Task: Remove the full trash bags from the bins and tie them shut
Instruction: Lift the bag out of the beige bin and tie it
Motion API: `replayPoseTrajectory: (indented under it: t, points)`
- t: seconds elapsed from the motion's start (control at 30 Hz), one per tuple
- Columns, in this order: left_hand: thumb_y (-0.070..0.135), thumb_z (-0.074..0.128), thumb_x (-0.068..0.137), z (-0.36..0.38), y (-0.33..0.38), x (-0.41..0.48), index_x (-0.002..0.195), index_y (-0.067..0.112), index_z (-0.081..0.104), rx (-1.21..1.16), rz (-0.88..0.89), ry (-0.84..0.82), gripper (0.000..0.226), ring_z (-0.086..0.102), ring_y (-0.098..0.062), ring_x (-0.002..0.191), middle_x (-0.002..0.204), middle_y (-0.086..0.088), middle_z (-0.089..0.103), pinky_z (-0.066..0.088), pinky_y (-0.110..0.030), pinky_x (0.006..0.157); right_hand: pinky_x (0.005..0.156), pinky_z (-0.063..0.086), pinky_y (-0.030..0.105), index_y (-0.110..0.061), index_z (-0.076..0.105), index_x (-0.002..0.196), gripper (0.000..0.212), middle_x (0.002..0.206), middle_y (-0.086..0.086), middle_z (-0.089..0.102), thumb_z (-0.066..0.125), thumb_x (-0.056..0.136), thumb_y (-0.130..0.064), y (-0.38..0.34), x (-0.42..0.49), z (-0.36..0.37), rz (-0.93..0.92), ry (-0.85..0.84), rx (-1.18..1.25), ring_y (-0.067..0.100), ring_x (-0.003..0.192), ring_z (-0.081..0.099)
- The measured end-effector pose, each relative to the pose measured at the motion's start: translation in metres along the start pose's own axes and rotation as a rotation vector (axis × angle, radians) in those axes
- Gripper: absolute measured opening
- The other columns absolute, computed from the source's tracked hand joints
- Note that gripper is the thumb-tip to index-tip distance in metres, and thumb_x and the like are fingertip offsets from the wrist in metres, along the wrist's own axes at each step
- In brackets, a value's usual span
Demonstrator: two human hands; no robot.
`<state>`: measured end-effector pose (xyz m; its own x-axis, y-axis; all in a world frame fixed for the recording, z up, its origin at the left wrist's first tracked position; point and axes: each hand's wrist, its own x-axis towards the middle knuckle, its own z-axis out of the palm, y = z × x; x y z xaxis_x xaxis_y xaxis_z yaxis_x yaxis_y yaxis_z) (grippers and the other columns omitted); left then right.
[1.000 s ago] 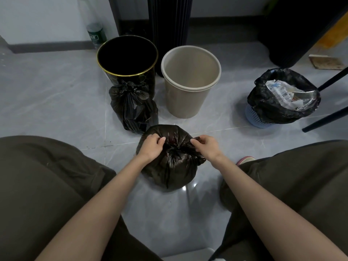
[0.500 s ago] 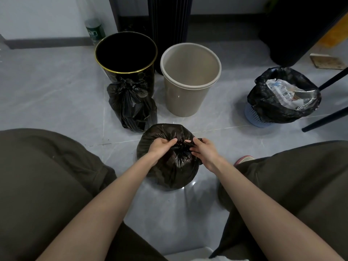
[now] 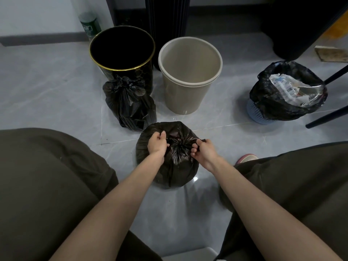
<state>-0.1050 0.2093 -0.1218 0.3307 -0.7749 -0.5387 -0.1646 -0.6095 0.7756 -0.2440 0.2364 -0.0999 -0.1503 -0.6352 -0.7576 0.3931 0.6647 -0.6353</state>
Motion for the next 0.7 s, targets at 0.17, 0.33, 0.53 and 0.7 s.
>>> replayPoseTrajectory:
  t: [0.17, 0.33, 0.53, 0.7]
  points:
    - [0.021, 0.045, 0.098, -0.009, 0.005, 0.001, 0.063, 0.015, 0.038, -0.256, -0.065, 0.14, 0.036, 0.048, -0.012, 0.057, 0.07, -0.002, 0.042, 0.053, -0.021, 0.047, 0.038, 0.03, 0.019, -0.014, 0.03, 0.072, 0.035, 0.061, 0.0, 0.021, 0.015, 0.096, 0.006, -0.003, 0.008, 0.002, 0.097, 0.102, 0.293, 0.009, 0.037, 0.026]
    - [0.02, 0.046, 0.098, -0.025, -0.005, 0.009, 0.073, 0.013, 0.047, -0.299, -0.134, 0.168, 0.026, 0.051, -0.013, 0.06, 0.074, 0.0, 0.044, 0.053, -0.019, 0.043, 0.034, 0.035, 0.013, -0.012, 0.027, 0.065, 0.041, 0.062, 0.001, 0.016, 0.009, 0.091, 0.014, -0.005, 0.013, 0.001, 0.134, 0.173, 0.442, 0.008, 0.026, 0.021]
    - [0.029, 0.046, 0.097, -0.036, 0.001, 0.005, 0.067, 0.018, 0.04, 0.045, 0.298, 0.045, 0.032, 0.048, -0.011, 0.067, 0.073, 0.0, 0.046, 0.045, -0.028, 0.062, 0.051, 0.035, 0.02, -0.013, 0.038, 0.094, 0.008, 0.07, 0.002, 0.054, 0.035, 0.101, -0.011, -0.014, 0.002, 0.008, -0.132, 0.05, -0.068, 0.01, 0.051, 0.039]
    - [0.03, 0.048, 0.096, -0.037, 0.014, -0.007, 0.08, 0.009, 0.055, 0.133, 0.583, -0.098, 0.027, 0.059, -0.005, 0.078, 0.083, 0.003, 0.067, 0.044, -0.019, 0.072, 0.065, 0.046, 0.017, -0.014, 0.047, 0.078, 0.02, 0.081, -0.001, 0.071, 0.055, 0.094, -0.025, -0.031, -0.006, 0.022, -0.416, -0.009, -0.43, 0.006, 0.069, 0.062]
